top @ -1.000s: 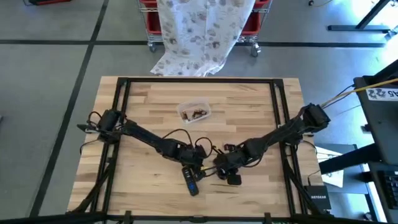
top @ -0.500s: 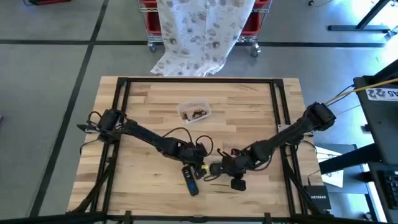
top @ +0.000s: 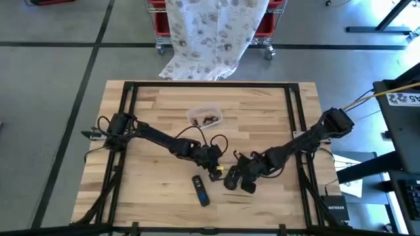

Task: Insert battery
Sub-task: Insert the silver battery into the mouse

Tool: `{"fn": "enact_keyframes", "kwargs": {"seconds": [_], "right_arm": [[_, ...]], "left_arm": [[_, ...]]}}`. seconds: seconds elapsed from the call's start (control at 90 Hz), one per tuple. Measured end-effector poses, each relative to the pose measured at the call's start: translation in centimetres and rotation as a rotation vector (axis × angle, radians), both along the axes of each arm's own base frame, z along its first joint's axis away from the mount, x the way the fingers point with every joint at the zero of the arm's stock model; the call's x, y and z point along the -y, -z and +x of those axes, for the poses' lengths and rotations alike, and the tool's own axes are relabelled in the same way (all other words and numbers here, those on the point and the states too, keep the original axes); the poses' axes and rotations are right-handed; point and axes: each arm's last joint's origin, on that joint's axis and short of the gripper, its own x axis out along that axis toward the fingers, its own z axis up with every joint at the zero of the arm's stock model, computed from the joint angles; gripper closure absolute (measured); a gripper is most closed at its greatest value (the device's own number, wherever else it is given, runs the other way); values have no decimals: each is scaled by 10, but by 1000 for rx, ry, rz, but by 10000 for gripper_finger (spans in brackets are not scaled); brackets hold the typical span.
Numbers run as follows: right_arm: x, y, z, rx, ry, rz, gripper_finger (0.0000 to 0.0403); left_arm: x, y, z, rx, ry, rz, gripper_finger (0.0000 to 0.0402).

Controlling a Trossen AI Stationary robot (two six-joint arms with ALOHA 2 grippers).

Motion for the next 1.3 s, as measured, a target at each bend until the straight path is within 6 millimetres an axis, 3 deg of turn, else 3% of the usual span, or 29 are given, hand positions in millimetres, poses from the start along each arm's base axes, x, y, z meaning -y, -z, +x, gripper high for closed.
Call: {"fn": "enact_keyframes", "kwargs": {"seconds": [0.189, 0.411, 0.611, 0.733, 1.056, 1.167, 1.3], "right_arm": [[15, -1, 6, 8, 31, -13, 403], [16, -14, -2, -8, 28, 25, 403], [13, -34, -4, 80, -9, 138, 402], [3, -40, -3, 171, -51, 120, 387], [-5, -28, 5, 226, -113, 23, 283], [-7, -20, 9, 222, -152, 0, 280], [-8, -13, 12, 214, -169, -13, 306]], "left_arm": [[6, 0, -1, -3, 13, -10, 400], [9, 0, -2, -5, 19, -11, 400], [10, 0, -2, -2, 26, -9, 400], [10, 0, -2, 2, 38, 3, 400], [10, 0, -2, 3, 38, 11, 400], [9, 0, -2, 4, 36, 13, 400], [9, 0, -2, 5, 35, 12, 400]]}}
